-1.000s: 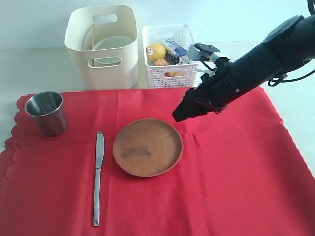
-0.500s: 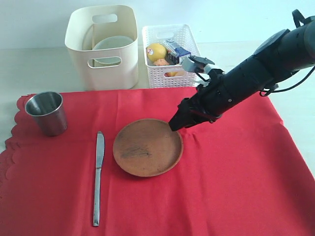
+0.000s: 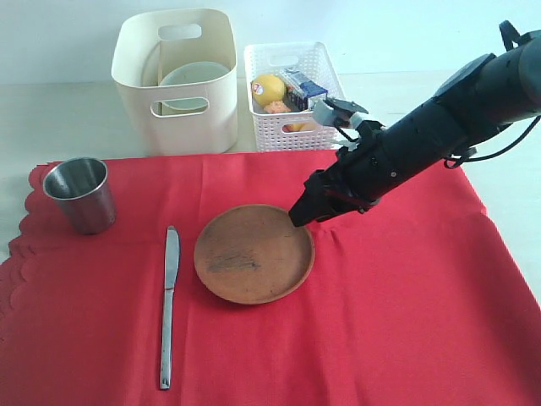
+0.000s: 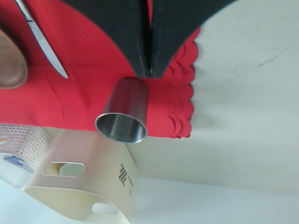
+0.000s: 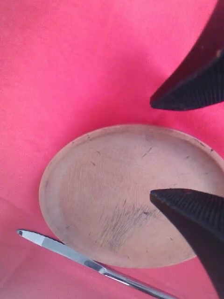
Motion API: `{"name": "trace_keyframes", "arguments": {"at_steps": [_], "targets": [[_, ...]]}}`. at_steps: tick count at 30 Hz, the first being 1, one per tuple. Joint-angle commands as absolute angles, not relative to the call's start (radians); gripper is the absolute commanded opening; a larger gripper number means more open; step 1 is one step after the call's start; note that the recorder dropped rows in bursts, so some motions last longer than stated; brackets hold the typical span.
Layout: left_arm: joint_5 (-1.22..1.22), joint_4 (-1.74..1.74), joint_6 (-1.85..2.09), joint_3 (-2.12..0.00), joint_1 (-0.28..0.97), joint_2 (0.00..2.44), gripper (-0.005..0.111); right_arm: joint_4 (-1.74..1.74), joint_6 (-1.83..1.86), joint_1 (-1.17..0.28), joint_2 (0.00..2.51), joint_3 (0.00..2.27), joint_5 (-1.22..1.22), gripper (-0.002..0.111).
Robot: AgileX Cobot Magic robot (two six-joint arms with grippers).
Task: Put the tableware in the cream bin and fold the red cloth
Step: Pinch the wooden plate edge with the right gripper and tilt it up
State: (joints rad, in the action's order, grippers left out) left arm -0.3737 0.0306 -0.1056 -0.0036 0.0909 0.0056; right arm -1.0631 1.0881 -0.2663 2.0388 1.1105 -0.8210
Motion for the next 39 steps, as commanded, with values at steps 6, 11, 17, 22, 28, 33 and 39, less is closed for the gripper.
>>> {"name": "trace_keyframes", "arguments": {"at_steps": [6, 11, 17, 22, 28, 33, 39], "targets": [[-0.365, 0.038, -0.109, 0.0, 0.09, 0.0, 0.0, -1.053, 1.096, -0.268, 2.044, 1.104, -0.854, 0.05], [-0.365, 0.038, -0.109, 0.0, 0.09, 0.0, 0.0, -1.053, 1.099, -0.268, 2.086, 1.114, -0.866, 0.05], [-0.365, 0.038, -0.109, 0.0, 0.09, 0.0, 0.0, -1.063, 1.099, -0.288, 2.111, 1.145, -0.92, 0.05], [-0.365, 0.038, -0.109, 0.0, 0.09, 0.0, 0.0, -1.058, 1.099, -0.341, 2.111, 1.145, -0.877, 0.05], [-0.365, 0.038, -0.109, 0.0, 0.09, 0.0, 0.0, -1.003, 1.046, -0.355, 2.111, 1.145, -0.799, 0.05], [-0.365, 0.038, -0.109, 0.0, 0.09, 0.0, 0.0, -0.977, 1.008, -0.355, 2.124, 1.145, -0.77, 0.049], [-0.365, 0.038, -0.109, 0.0, 0.09, 0.0, 0.0, -0.985, 1.007, -0.355, 2.163, 1.163, -0.756, 0.039]]}}
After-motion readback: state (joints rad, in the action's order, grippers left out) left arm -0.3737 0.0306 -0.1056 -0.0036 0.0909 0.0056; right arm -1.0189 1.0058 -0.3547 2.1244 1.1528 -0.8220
